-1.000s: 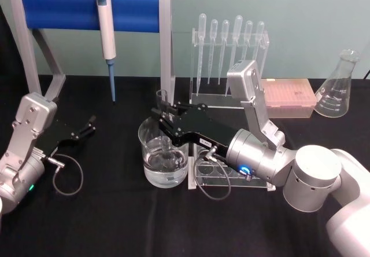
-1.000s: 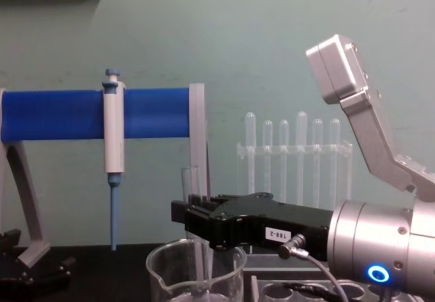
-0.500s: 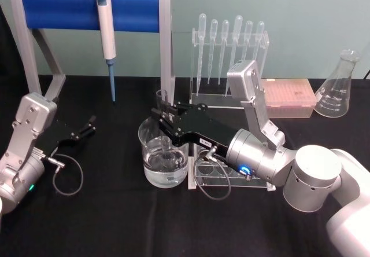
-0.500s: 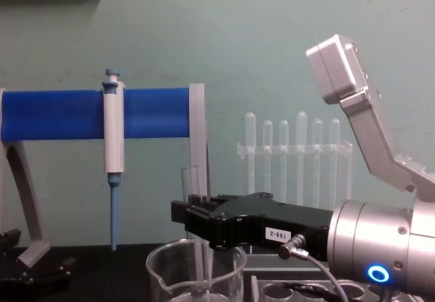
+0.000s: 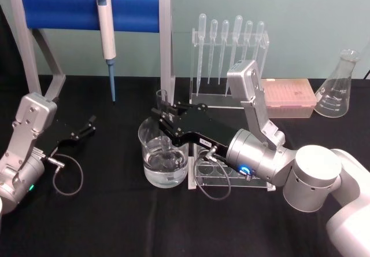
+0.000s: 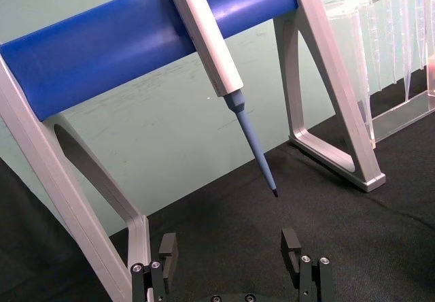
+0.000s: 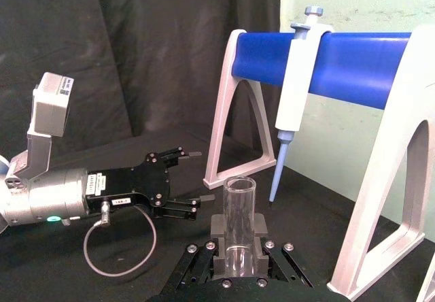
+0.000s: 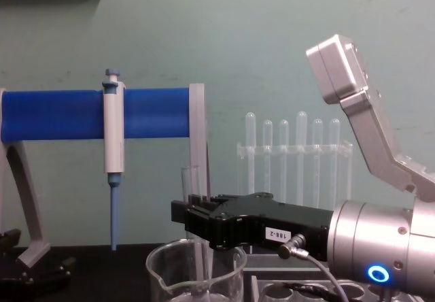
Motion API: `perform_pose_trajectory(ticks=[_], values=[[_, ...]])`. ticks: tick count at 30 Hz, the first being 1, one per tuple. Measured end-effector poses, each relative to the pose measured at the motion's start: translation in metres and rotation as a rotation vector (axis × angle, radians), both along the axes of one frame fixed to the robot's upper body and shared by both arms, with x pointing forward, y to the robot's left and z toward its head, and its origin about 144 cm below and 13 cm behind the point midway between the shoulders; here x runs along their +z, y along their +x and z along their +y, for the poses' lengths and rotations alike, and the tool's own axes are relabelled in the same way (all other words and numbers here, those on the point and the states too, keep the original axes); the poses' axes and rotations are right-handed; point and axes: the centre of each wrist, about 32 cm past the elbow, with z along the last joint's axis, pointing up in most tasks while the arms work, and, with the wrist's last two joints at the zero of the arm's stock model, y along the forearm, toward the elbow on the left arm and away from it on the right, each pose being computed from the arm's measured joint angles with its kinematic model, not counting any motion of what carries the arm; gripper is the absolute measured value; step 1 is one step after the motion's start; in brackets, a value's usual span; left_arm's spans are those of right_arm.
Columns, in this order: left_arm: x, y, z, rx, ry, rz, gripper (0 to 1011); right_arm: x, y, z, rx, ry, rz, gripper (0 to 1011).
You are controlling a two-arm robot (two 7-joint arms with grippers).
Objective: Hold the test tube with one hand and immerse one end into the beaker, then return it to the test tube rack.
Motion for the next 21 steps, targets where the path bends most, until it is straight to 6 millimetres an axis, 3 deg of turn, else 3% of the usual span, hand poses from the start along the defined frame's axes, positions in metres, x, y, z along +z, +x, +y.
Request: perform_pose_trajectory(ticks=[21], values=[[0.0, 0.0, 0.0, 0.0, 0.0, 0.0, 1000, 0.0, 0.0, 0.0, 0.0, 0.0, 0.0, 224]])
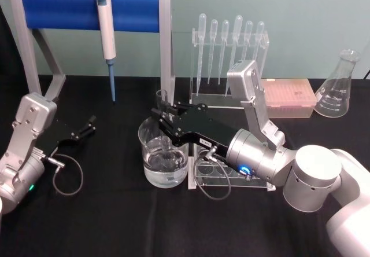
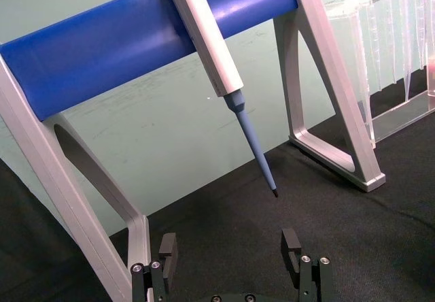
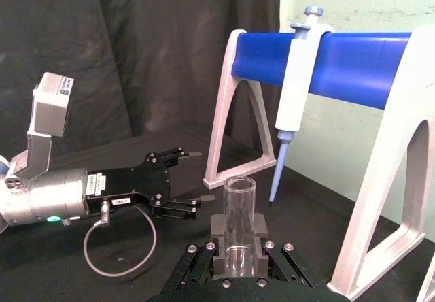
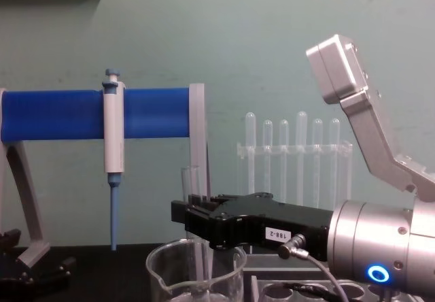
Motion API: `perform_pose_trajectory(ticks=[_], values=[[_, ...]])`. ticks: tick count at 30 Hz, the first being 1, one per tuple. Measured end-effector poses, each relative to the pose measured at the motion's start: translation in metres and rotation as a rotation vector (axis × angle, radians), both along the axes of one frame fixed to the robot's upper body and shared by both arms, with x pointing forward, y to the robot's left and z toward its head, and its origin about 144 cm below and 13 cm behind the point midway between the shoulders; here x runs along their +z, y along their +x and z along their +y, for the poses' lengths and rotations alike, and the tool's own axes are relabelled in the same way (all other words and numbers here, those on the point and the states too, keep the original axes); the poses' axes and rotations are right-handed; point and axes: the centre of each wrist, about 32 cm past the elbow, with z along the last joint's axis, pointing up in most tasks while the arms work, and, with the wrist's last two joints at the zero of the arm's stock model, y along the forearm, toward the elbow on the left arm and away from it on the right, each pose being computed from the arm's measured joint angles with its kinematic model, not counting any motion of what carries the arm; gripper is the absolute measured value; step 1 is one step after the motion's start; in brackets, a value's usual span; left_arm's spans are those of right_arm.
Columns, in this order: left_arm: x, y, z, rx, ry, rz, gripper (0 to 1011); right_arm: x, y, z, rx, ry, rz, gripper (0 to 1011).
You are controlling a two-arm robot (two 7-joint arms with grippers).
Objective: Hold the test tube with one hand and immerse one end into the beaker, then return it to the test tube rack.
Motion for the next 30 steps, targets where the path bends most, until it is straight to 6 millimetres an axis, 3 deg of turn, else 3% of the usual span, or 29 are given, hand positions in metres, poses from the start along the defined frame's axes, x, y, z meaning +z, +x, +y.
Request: perform_pose_trajectory(ticks=[30], values=[[0.0, 0.0, 0.0, 0.0, 0.0, 0.0, 1000, 0.0, 0.0, 0.0, 0.0, 0.0, 0.0, 224]])
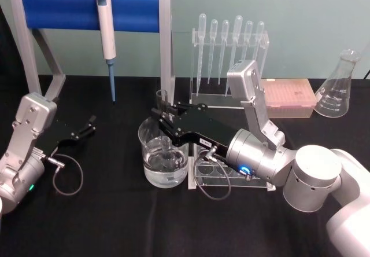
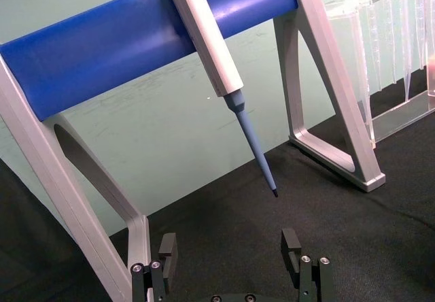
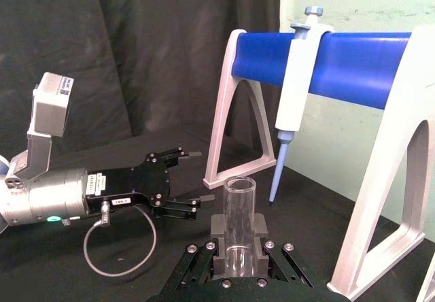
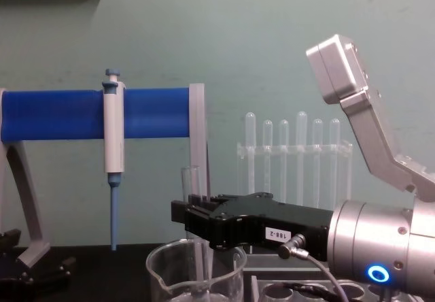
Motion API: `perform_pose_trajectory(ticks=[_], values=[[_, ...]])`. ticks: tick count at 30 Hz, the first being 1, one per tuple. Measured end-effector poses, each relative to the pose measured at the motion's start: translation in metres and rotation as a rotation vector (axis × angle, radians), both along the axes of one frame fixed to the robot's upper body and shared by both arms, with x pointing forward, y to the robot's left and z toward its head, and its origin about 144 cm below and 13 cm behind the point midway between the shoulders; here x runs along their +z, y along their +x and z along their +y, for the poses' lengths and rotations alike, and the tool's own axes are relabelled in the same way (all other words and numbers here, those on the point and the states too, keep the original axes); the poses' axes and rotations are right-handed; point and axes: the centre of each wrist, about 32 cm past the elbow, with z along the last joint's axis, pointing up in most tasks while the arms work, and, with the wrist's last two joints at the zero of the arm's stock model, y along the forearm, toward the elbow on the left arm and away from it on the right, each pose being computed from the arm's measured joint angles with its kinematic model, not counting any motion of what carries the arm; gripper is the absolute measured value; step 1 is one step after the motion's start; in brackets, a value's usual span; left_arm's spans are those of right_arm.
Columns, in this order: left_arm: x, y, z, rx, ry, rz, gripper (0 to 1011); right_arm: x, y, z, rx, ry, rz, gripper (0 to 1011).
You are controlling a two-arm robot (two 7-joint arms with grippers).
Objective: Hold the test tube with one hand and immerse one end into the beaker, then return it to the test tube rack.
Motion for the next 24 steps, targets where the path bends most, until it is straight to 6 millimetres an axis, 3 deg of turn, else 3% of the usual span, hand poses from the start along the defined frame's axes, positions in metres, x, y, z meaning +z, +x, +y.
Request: perform_pose_trajectory(ticks=[12, 24], values=[[0.0, 0.0, 0.0, 0.0, 0.0, 0.0, 1000, 0.003, 0.0, 0.0, 0.002, 0.001, -0.003, 224], [0.0, 0.0, 0.0, 0.0, 0.0, 0.0, 1000, 0.067, -0.006, 0.001, 0.011, 0.047, -0.058, 224]])
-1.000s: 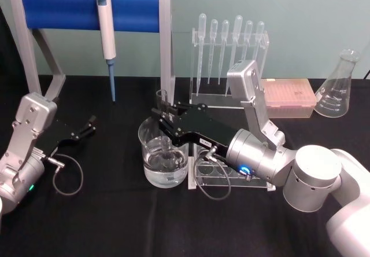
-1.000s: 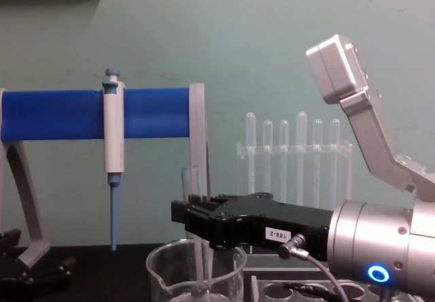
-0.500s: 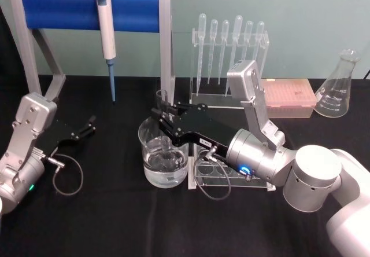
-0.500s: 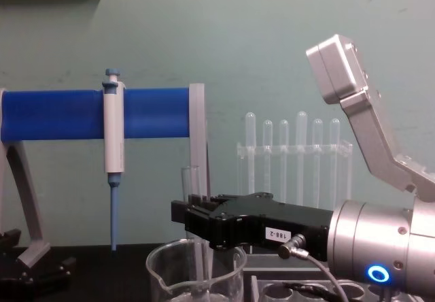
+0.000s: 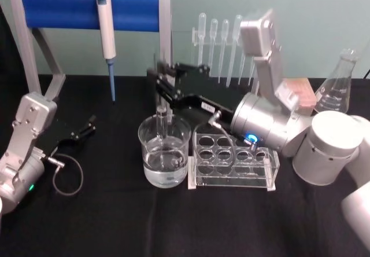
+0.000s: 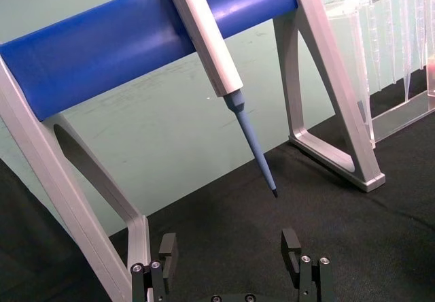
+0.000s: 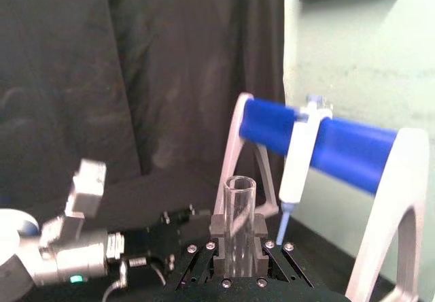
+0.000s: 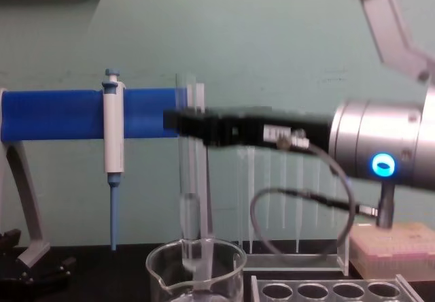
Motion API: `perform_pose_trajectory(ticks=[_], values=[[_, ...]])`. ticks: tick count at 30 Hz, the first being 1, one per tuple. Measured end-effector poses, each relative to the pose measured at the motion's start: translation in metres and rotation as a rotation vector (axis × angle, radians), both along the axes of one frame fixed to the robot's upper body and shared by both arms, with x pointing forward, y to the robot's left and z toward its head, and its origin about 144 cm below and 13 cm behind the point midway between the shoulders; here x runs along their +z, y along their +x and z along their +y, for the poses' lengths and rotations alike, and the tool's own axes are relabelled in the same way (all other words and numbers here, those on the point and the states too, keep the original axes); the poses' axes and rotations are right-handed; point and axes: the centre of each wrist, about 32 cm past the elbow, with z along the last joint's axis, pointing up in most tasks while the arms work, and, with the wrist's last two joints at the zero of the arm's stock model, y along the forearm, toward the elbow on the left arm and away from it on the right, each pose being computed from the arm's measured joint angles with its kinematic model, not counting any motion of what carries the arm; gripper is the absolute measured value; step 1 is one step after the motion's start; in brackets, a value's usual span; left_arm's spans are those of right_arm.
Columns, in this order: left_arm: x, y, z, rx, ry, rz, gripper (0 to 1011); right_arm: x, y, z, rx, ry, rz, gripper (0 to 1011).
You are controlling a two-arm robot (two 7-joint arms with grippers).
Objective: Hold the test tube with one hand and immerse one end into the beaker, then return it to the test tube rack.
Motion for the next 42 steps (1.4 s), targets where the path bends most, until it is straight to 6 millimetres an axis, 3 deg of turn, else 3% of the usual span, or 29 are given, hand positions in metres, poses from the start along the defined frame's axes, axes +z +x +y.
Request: perform_pose_trajectory(ticks=[8, 17, 24, 42], values=[[0.0, 0.0, 0.0, 0.0, 0.0, 0.0, 1000, 0.036, -0.006, -0.007, -0.007, 0.015, -0.031, 224], [0.0, 0.0, 0.0, 0.0, 0.0, 0.0, 1000, 0.048, -0.028, -0.038, -0.085, 0.022, -0.051, 224], [0.0, 0.0, 0.0, 0.0, 0.0, 0.0, 1000, 0.032, -0.049, -0.061, -0.162, 0.009, -0.041, 224], [0.0, 0.0, 0.0, 0.0, 0.0, 0.0, 1000, -0.002, -0.061, -0.071, -0.247, -0.035, 0.019, 224]])
